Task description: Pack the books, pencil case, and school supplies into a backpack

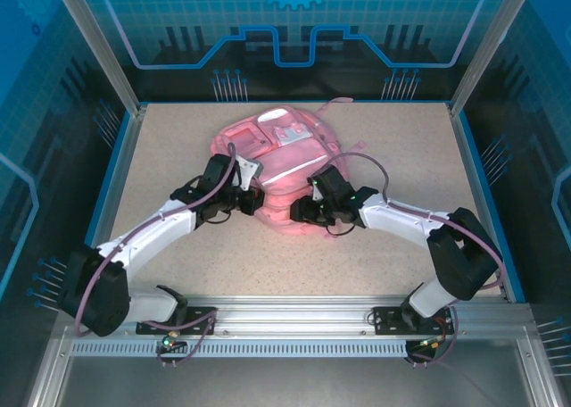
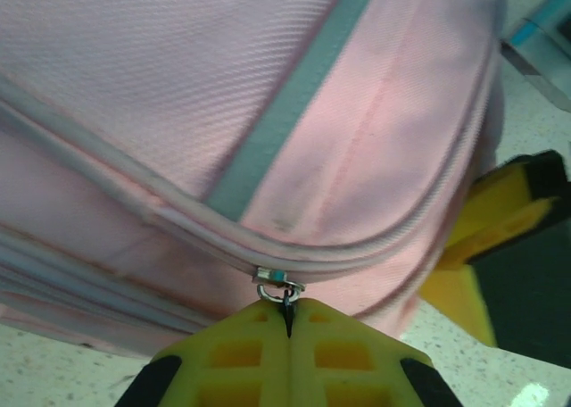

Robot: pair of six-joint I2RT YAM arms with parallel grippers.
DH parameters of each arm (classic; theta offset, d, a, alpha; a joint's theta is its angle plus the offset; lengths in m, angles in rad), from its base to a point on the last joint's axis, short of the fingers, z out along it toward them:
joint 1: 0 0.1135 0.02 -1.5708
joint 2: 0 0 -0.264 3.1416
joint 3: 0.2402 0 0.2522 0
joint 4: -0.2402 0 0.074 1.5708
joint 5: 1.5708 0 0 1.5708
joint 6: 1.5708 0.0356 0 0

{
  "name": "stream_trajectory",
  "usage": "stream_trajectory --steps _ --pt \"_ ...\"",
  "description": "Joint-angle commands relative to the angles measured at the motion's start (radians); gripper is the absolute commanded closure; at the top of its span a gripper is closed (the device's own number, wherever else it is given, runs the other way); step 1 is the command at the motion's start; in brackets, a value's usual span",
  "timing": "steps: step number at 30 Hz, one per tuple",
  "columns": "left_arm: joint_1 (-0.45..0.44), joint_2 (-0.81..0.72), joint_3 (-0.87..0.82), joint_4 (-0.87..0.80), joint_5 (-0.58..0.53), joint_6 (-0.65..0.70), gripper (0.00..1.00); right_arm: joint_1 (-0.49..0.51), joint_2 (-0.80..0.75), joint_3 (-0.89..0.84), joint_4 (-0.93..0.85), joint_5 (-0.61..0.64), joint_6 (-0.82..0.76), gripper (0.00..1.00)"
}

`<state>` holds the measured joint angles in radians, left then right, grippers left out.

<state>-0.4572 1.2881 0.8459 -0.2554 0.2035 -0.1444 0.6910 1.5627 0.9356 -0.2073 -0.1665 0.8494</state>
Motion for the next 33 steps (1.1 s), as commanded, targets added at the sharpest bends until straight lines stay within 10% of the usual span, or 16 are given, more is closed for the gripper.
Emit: stream_trajectory --steps 1,11,23,33 --pt "-0.066 -0.056 -0.05 0.066 0.059 -0.103 1.0 0.034 0.03 0.047 0.152 0.036 0.022 0.55" --pt "-0.166 0.005 -0.053 0.289 0.085 -0.315 0.98 0.036 -0.082 -0.028 0.149 0.136 0.018 0.58" --pt "0.007 -0.232 -0.15 0.047 -0.026 -0.419 0.3 0.122 -0.172 0.073 -0.163 0.45 -0.26 0.49" --pt "0.128 -0.256 -0.141 -0.019 -0.066 -0.528 0.13 0.301 0.067 0.34 -0.297 0.541 -0.244 0.44"
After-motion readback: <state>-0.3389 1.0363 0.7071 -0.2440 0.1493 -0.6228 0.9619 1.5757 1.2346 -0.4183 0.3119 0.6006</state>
